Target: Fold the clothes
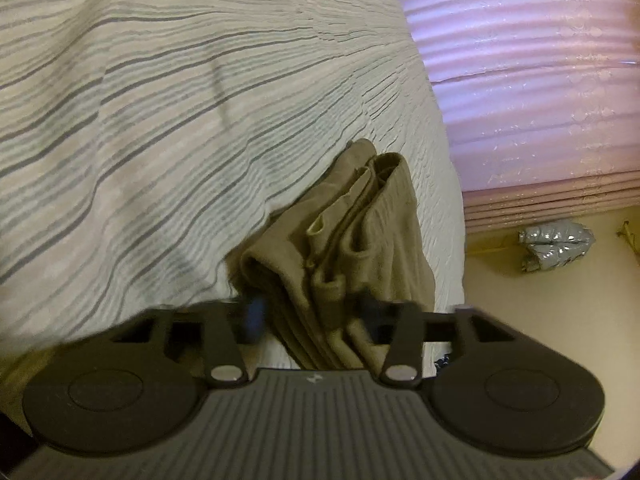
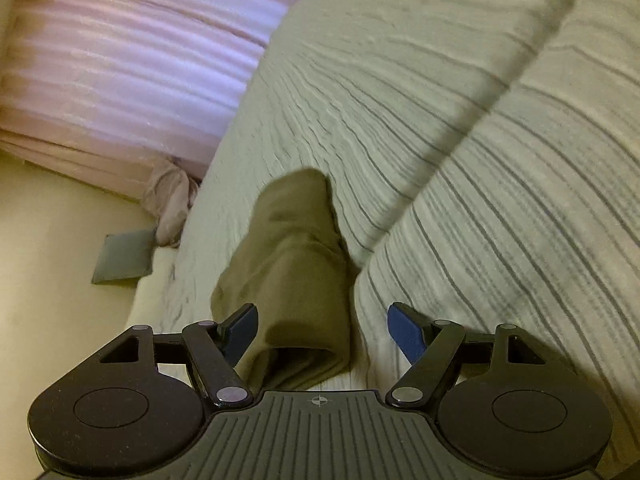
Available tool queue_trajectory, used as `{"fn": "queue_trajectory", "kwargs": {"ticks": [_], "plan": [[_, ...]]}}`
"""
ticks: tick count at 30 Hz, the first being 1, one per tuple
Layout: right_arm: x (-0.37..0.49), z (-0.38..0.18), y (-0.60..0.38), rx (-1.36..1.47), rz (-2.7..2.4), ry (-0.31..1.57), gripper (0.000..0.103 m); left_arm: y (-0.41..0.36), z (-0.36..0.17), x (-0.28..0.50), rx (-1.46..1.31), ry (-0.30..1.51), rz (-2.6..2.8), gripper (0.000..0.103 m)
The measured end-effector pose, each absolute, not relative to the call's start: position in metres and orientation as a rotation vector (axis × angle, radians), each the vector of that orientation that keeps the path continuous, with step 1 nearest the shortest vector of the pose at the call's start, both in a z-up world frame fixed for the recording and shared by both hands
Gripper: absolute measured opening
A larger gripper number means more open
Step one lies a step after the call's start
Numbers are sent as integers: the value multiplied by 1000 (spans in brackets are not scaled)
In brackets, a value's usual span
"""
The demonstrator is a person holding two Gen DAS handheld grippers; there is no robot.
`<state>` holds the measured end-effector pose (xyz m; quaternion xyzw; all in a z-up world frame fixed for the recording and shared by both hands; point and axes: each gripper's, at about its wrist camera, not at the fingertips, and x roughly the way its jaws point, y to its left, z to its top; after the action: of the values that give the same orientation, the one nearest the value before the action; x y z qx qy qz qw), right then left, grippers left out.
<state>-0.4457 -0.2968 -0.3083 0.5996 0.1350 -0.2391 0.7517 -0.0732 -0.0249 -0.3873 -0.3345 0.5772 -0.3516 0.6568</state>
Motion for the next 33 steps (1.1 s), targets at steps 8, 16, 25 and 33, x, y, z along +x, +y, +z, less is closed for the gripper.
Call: {"fn": "queue_trajectory", "kwargs": {"ticks": [8,16,25,33], "plan": [[-432,-308,-285,1418,-459,329,23,-19,-355,-32,-672,1299,-920,21],[-431,-314,-272,1449,-399,362,47,-2,-365,-21,-623,1320,-965,27],[-479,-289,-296,1315,-559,284,73,-4,-388,-61,-780,1297,-929,41],[-463,-289,-302,1238,-527,300,73,-28,-352,-11,-559,1193,-1133,14]]}}
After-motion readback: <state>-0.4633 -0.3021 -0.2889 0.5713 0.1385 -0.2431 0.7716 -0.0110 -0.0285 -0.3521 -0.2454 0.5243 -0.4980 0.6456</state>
